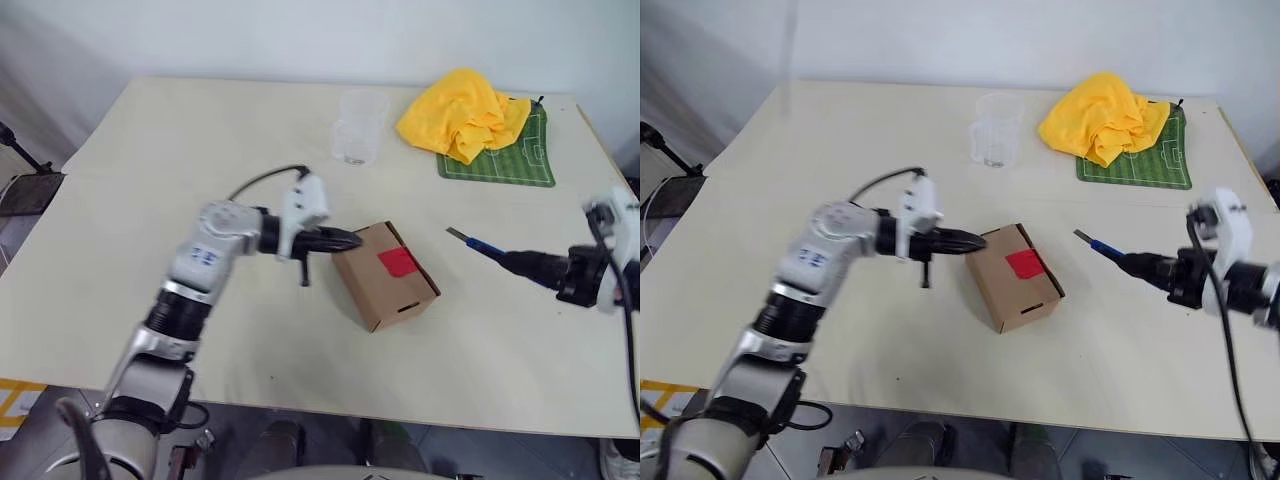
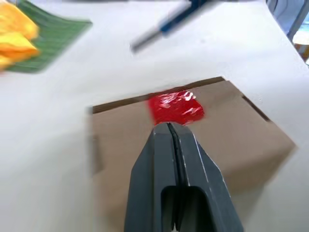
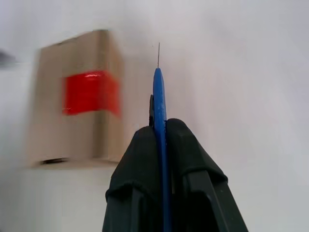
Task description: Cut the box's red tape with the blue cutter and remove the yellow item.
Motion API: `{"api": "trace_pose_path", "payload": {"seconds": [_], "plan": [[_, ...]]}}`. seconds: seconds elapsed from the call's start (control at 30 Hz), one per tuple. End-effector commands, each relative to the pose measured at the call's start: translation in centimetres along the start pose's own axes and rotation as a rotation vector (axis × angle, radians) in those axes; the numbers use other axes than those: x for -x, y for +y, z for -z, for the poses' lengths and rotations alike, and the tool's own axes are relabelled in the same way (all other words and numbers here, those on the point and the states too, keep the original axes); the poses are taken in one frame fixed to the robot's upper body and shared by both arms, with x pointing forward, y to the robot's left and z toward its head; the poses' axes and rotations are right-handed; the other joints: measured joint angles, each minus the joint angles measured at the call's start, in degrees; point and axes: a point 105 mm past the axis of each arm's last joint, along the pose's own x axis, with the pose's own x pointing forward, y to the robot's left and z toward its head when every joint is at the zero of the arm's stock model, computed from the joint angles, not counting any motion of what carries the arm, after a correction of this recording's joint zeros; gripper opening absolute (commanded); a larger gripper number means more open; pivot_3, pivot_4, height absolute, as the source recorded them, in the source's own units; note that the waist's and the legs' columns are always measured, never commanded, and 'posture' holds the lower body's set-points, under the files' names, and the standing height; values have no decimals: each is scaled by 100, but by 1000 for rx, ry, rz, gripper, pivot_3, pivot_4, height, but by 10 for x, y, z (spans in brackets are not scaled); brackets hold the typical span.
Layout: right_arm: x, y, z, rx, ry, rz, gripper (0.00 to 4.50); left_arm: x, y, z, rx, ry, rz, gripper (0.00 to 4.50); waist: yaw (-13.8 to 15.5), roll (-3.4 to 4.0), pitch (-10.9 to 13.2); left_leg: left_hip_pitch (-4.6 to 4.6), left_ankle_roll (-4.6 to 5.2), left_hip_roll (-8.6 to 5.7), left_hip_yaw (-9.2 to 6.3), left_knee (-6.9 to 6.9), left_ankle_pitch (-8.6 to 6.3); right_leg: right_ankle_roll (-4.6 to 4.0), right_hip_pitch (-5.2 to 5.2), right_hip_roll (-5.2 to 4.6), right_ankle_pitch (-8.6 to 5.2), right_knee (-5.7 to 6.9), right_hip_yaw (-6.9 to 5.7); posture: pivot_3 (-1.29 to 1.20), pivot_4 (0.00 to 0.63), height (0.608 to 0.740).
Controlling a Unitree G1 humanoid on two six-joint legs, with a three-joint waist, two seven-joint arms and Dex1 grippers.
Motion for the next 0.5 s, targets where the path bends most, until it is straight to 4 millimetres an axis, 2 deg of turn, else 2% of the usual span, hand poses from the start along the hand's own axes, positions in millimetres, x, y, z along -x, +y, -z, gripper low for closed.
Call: {"api": "trace_pose_path", "payload": {"seconds": [0.03, 0.13, 0.2, 0.3, 0.37, 0.5], "plan": [[-1, -23, 2, 198, -124, 68, 46, 38, -7, 3, 34, -29, 14, 0, -63, 4, -2, 6, 2, -2, 7, 0, -1, 1, 3, 1, 0, 1, 8, 0, 150, 740], [-11, -30, 15, 279, -186, 84, 46, 65, -14, 20, 89, -21, -36, 0, -166, 4, -2, 29, 5, -2, 10, 3, -2, 6, 26, 3, 3, 0, 17, 0, 150, 740], [-15, -44, 20, 240, -238, 128, 46, 73, -20, 33, 138, -49, -103, 0, -181, 4, -2, 33, 1, -1, 10, 9, 1, 7, 25, 3, 4, -1, 21, 0, 150, 740], [-18, -57, 42, 279, -165, 149, 46, 73, -34, 56, 190, -49, -167, 0, -175, 8, -4, 38, -4, -1, 10, 11, 5, 6, 23, 1, 4, 5, 27, 0, 150, 740], [-19, -58, 45, 288, -183, 149, 46, 72, -40, 66, 200, -42, -193, 0, -146, 8, -4, 39, -6, 2, 9, 10, 6, 4, 24, 2, 4, 4, 27, 0, 150, 740], [-11, -52, 50, 328, -153, 103, 1315, 64, -47, 72, 203, -46, -211, 0, -133, 13, -7, 38, -11, 3, 3, 10, 8, -1, 23, 1, 6, 4, 24, 0, 150, 740]]}}
